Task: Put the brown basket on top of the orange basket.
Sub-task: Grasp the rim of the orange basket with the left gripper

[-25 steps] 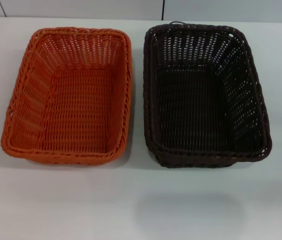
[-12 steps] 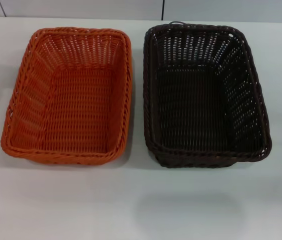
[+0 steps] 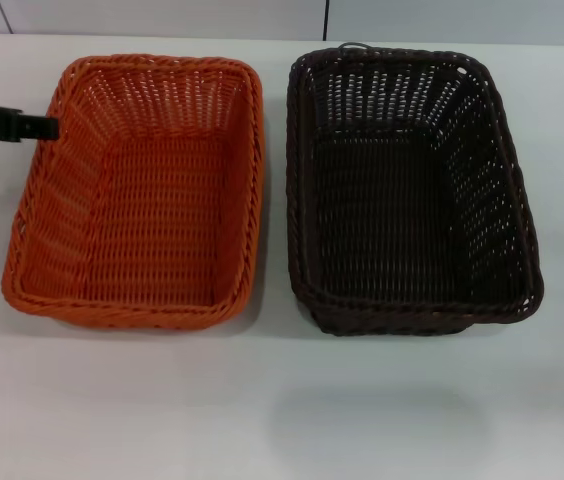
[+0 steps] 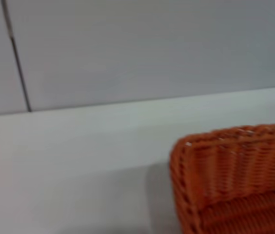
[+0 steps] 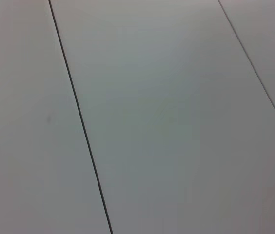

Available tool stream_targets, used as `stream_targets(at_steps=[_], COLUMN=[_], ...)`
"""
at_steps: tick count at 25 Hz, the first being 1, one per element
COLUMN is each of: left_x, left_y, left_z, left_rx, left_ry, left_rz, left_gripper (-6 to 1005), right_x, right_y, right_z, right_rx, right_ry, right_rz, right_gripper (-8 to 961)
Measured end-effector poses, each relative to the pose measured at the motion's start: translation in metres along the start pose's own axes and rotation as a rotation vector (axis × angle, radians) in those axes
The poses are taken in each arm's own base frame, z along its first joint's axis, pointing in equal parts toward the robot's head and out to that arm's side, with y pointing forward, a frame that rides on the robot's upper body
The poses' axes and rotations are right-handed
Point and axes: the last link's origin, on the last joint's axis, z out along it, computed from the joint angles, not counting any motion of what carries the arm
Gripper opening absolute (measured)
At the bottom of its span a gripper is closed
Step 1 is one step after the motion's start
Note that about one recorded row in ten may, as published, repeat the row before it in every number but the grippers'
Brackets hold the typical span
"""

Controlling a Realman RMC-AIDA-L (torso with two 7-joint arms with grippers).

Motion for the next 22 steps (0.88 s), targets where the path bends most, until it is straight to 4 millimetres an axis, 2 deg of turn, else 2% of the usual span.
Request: stream_targets(at_steps=[5, 12, 22], left_x=[-0.009, -0.023, -0.029], left_y=[0.01, 0.004, -0.001], left_z=[0.007, 0.021, 0.03], left_rx=[-0.043, -0.037, -0.026], left_ry=[-0.028, -0.066, -0.072], left_rz=[-0.003, -0.036, -0.063], left_gripper=[804, 805, 805], right_x=[0.0, 0.0, -0.001], right_y=[0.0, 0.0, -0.001], right_z=[0.0, 0.002, 0.002], right_rx=[0.0, -0.005, -0.006], right_ry=[0.0, -0.002, -0.003], right_rz=[0.0, -0.006, -0.009], right_gripper=[830, 830, 831])
